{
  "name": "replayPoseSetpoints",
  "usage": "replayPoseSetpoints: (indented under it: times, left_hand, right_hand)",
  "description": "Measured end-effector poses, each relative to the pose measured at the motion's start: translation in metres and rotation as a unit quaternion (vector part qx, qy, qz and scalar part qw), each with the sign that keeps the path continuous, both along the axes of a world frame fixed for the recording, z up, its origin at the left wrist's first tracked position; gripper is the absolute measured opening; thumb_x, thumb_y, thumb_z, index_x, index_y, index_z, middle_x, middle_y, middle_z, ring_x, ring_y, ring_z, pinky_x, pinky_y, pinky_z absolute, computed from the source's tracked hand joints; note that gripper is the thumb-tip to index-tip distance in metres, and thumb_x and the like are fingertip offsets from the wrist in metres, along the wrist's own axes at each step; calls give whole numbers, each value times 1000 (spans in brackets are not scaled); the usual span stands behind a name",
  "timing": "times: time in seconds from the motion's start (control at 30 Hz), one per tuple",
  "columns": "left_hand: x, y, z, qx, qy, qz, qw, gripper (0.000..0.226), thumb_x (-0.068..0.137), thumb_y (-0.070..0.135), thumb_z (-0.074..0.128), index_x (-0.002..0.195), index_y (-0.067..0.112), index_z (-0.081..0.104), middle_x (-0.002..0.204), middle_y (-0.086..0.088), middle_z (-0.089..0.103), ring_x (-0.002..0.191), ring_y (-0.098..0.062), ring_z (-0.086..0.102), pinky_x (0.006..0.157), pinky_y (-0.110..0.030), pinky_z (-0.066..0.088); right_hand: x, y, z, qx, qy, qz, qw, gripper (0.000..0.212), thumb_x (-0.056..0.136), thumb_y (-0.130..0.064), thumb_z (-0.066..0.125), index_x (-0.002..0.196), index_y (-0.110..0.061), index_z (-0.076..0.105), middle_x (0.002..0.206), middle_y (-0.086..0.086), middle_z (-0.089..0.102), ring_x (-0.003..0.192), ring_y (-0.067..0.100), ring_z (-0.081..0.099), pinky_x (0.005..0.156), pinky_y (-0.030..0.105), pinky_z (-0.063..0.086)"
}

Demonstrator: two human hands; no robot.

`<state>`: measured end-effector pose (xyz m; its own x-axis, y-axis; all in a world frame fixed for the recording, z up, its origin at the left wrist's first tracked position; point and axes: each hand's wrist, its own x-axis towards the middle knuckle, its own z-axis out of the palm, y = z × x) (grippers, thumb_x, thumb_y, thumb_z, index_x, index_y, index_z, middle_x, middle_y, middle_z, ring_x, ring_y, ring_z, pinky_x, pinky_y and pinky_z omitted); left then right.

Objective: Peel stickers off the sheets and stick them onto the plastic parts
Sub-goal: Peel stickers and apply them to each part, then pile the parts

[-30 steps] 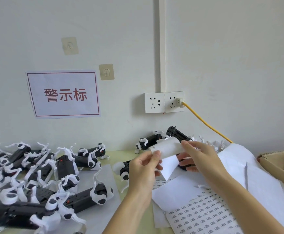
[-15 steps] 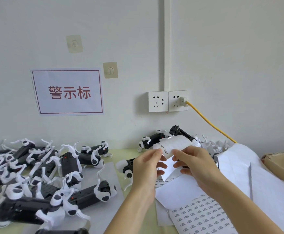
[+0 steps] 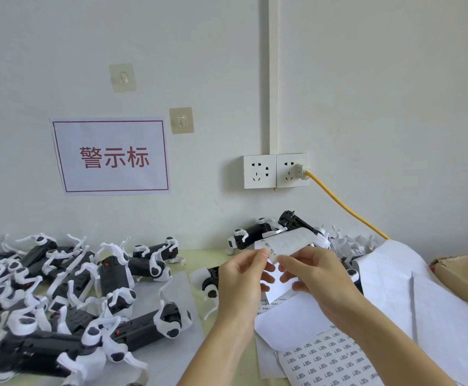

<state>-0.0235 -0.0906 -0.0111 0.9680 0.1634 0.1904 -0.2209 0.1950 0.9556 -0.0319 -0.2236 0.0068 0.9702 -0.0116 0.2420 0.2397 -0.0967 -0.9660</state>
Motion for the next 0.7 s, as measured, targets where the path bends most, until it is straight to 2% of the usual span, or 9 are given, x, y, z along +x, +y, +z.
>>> replayPoseSetpoints:
  times: [0.2, 0.3, 0.4, 0.47, 0.6, 0.7]
  left_hand:
    - [0, 0, -1, 55, -24, 26, 998, 21, 94, 20, 65, 78, 11, 73, 61, 1, 66, 54, -11, 59, 55, -26, 47]
    - [1, -1, -4, 99, -52, 78, 991, 17, 91, 21, 71, 75, 14, 70, 61, 0, 65, 54, -10, 57, 55, -21, 46]
    - [0, -1, -6, 165, -119, 150, 967, 16, 86, 13, 74, 76, 21, 65, 69, 1, 62, 57, -8, 52, 57, -17, 42]
    - [-1, -1, -7, 228, -167, 167, 945, 20, 85, 7, 72, 77, 25, 68, 78, 6, 60, 65, -10, 55, 60, -15, 42]
    - [-3, -3, -8, 339, -207, 145, 906, 14, 93, 12, 67, 87, 23, 73, 90, 12, 61, 83, -6, 58, 68, -17, 45]
    - [-1, -4, -9, 367, -201, 127, 899, 11, 94, 16, 66, 90, 22, 74, 89, 13, 62, 84, -6, 58, 72, -25, 49]
  right_hand:
    - [-2, 0, 1, -30, -27, -5, 999, 19, 93, -16, 65, 78, -11, 75, 78, 2, 75, 71, 12, 71, 68, 29, 50]
    - [-2, 0, 0, -46, -32, -28, 998, 17, 94, -17, 66, 80, -13, 76, 76, -1, 76, 71, 12, 72, 66, 27, 51]
    - [-1, 1, -2, -73, -32, -53, 995, 16, 93, -19, 67, 81, -14, 75, 73, -4, 76, 68, 10, 72, 65, 26, 51]
    - [0, 2, -3, -88, -31, -61, 994, 16, 93, -20, 67, 81, -15, 75, 72, -6, 76, 66, 9, 72, 64, 23, 50]
    - [2, 2, -5, -105, -42, -72, 991, 18, 94, -16, 66, 79, -17, 77, 70, -6, 75, 65, 8, 72, 56, 11, 46]
    - [4, 3, -7, -119, -44, -75, 989, 20, 95, -14, 65, 79, -17, 77, 70, -7, 75, 65, 6, 71, 53, 9, 45]
